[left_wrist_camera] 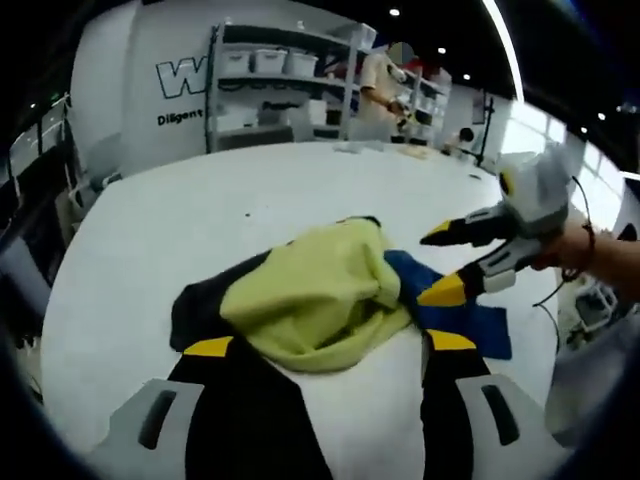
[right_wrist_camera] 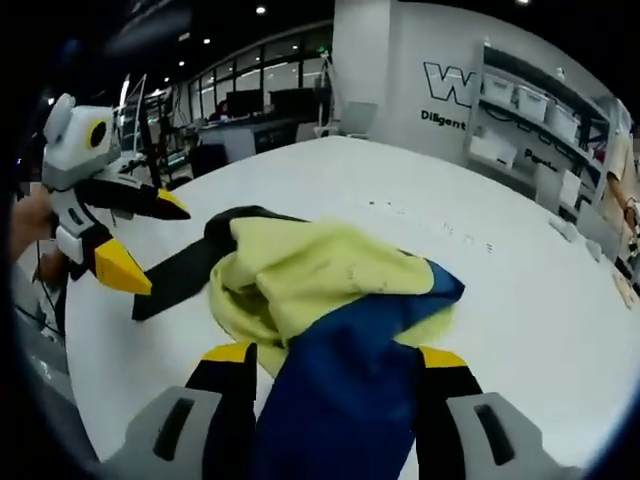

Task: Fold the garment on the visible template until the final outline fits inside the template.

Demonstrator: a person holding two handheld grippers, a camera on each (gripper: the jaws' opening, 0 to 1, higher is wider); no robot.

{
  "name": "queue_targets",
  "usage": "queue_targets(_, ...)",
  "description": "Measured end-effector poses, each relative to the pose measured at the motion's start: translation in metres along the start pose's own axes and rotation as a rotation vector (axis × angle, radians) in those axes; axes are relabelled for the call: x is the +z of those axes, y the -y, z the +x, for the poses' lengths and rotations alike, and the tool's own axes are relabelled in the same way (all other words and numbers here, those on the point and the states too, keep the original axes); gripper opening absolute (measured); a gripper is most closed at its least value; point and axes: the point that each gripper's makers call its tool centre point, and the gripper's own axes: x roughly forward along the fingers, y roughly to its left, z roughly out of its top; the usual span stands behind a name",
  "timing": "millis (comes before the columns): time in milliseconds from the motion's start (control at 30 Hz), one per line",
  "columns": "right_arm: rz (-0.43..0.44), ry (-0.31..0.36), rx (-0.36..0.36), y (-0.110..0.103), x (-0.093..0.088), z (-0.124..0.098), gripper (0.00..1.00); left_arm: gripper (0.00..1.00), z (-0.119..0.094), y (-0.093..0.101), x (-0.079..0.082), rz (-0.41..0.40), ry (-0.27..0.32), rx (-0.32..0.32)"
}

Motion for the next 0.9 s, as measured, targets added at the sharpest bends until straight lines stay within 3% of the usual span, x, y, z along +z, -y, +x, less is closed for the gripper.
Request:
queue_targets(333,-0.027,-0.009,0.005,-0.013,-0.013,0.007,0.31,0.47,0.015,0.033,-0.011,0.051,0.005,-0.063)
queue_targets(467,-0.066,-0.021,0.006,-0.017,-0.017,0.012,0.19,0.42,0.025,0.043,-0.013,0.079,0.006,-0.071)
queue_targets(633,-0.101,-0.038,0.001,-0.015,-0.023,0.016,0.11,0.38,0.041,0.053,-0.013,0.12,-0.007,-0.087)
queue_targets(733,-0.112,-0.031,-0.015,-0.01,-0.022,0.014,0.0,0.3,0.053,0.057,-0.013,0.148,-0.008,-0.092)
queue_targets(900,-0.121,-0.031,-0.024,-0.004,-0.022,0.009,0.0,0.25,0.068,0.065,-0.015,0.155,-0.02,-0.11)
